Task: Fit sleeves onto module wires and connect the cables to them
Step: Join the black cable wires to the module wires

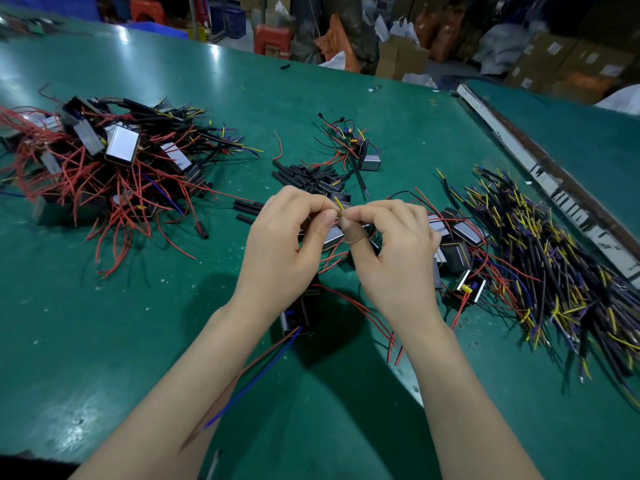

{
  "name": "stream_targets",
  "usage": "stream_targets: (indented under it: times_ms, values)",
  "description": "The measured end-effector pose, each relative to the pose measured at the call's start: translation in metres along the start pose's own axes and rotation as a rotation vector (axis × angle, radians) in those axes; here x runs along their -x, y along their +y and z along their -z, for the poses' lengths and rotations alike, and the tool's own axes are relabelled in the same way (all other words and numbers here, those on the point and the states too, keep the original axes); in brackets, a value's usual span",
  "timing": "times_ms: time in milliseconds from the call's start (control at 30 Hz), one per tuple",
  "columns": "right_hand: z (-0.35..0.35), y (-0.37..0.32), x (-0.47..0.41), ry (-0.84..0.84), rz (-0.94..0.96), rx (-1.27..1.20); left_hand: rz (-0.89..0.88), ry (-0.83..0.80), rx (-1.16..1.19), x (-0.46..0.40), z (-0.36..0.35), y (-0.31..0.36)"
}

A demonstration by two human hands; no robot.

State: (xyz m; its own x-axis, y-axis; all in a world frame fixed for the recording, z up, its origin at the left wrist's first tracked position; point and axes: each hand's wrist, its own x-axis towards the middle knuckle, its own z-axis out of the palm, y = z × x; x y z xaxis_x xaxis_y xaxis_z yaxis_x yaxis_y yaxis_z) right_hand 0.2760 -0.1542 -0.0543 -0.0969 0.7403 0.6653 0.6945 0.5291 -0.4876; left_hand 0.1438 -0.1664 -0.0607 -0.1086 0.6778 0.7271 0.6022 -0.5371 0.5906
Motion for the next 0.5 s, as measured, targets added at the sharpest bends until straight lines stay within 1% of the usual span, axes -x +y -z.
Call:
stream_targets:
  times_ms: [133, 233, 500]
  values:
    - [-0.0006, 0.002, -0.0012, -0.036, -0.002, -0.065, -0.072, -0.007, -0.064, -0.0006, 0.0007, -0.0029]
    - [-0.0017, 0.0052, -0.0009, -0.072, 0.011, -0.142, -0.087, -0.013, -0.135, 0.0, 0.0022, -0.0052]
    - [-0.0017, 0.0097, -0.0016, -0.077, 0.031, -0.132, -0.142, -0.042, -0.31, 0.0008, 0.0061, -0.0036]
